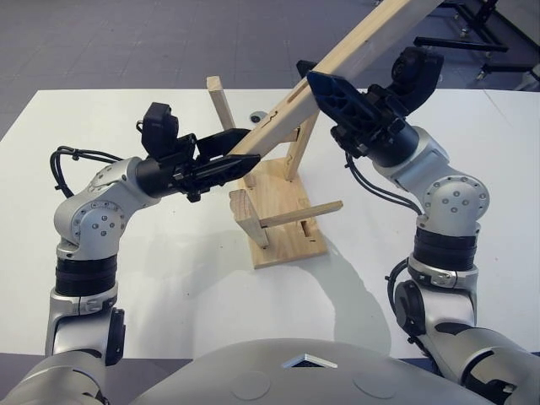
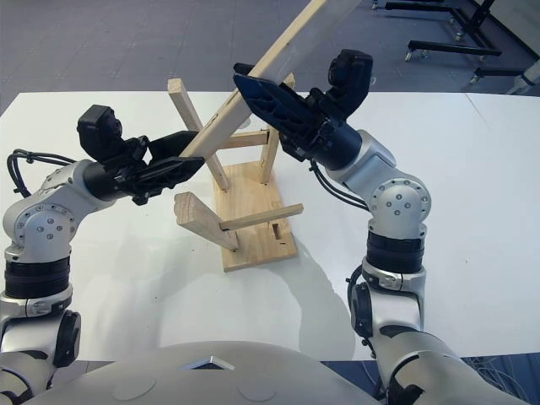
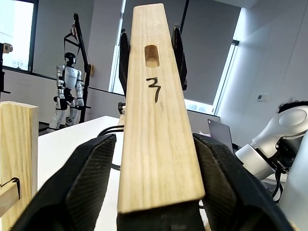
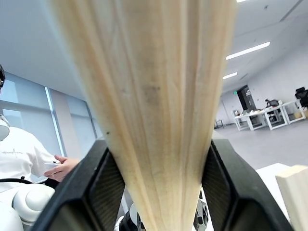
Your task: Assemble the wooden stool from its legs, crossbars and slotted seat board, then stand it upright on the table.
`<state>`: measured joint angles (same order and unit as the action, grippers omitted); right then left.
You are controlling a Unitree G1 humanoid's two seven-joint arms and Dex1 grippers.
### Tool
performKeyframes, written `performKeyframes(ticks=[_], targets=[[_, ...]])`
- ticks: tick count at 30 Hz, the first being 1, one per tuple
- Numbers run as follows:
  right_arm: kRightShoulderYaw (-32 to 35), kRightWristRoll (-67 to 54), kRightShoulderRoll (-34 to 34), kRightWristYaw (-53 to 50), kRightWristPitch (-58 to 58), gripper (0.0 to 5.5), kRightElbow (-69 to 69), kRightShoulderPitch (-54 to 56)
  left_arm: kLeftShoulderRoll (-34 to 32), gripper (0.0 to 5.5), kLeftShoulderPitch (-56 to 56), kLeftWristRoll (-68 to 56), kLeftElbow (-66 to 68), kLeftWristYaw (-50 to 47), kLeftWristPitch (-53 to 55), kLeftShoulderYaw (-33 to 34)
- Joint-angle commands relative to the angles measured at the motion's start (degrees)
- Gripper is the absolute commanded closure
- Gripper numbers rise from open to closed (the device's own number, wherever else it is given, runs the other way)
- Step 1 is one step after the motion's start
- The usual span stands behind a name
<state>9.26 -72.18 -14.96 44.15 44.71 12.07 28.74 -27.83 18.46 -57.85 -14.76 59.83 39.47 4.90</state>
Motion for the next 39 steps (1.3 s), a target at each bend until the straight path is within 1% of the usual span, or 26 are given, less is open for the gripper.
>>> performKeyframes(ticks=[1, 3, 6, 8, 10, 12, 15, 18, 19, 21, 25, 28, 31, 34, 39], targets=[[1.2, 0.2, 0.6, 0.2, -2.0, 3.43, 0.8, -0.4, -0.1, 2.19, 0.0, -0.8, 0.4, -0.9, 1.5, 0.6], [2.3, 1.0, -0.2, 0.3, -3.4, 3.43, 1.1, -0.7, -0.2, 1.83, 0.0, -1.2, 0.5, -1.6, 1.8, 1.5], [4.8, 4.0, -4.9, 2.7, -5.2, 3.43, 2.2, -2.0, -0.3, 1.44, -0.4, -2.2, 0.0, -3.2, 1.7, 3.8], [6.6, 8.5, -11.6, 7.5, -6.8, 3.43, 3.1, -4.9, -0.5, 1.23, -1.3, -3.7, -1.3, -4.5, 1.9, 5.9], [9.8, 12.1, -18.2, 11.5, -8.4, 3.43, 3.7, -8.4, -0.6, 1.23, -3.4, -5.9, -3.9, -6.7, 2.1, 8.7], [12.7, 15.4, -22.1, 13.4, -10.6, 3.43, 1.7, -10.5, -0.4, 1.23, -7.1, -7.4, -7.0, -9.8, 1.6, 11.6], [13.2, 22.4, -24.9, 15.9, -16.1, 3.43, -1.7, -14.2, -1.0, 1.23, -14.4, -6.1, -10.7, -12.4, 0.1, 14.8], [11.6, 29.3, -25.4, 19.0, -22.0, 3.43, -2.2, -21.8, -3.6, 1.23, -22.8, 3.0, -10.4, -11.4, -3.7, 14.7], [10.7, 30.9, -25.5, 19.9, -23.1, 3.43, -2.4, -23.6, -4.3, 1.23, -24.6, 6.2, -9.5, -11.3, -5.2, 13.9], [9.4, 31.9, -23.3, 21.5, -25.7, 3.43, -3.2, -26.9, -4.4, 1.23, -26.5, 14.1, -4.8, -12.8, -8.0, 10.0], [7.3, 31.4, -18.3, 23.1, -30.0, 3.43, -1.4, -31.0, -3.2, 1.23, -26.3, 27.2, 5.0, -16.8, -9.5, -1.1], [4.3, 33.8, -17.5, 27.2, -34.5, 3.43, -1.9, -33.4, -3.2, 1.23, -24.2, 37.4, 9.8, -19.5, -13.1, -8.4], [2.9, 33.4, -17.4, 28.6, -34.8, 3.43, -1.2, -35.8, -2.7, 1.23, -21.9, 43.2, 11.7, -21.7, -15.5, -11.7], [2.4, 30.9, -16.2, 27.7, -33.0, 3.43, 0.9, -38.0, -2.0, 1.23, -20.5, 46.9, 12.7, -23.2, -17.2, -13.8], [2.2, 27.7, -13.5, 24.4, -31.4, 3.43, 4.0, -39.3, -0.6, 1.23, -19.0, 48.5, 14.4, -23.8, -18.7, -14.7]])
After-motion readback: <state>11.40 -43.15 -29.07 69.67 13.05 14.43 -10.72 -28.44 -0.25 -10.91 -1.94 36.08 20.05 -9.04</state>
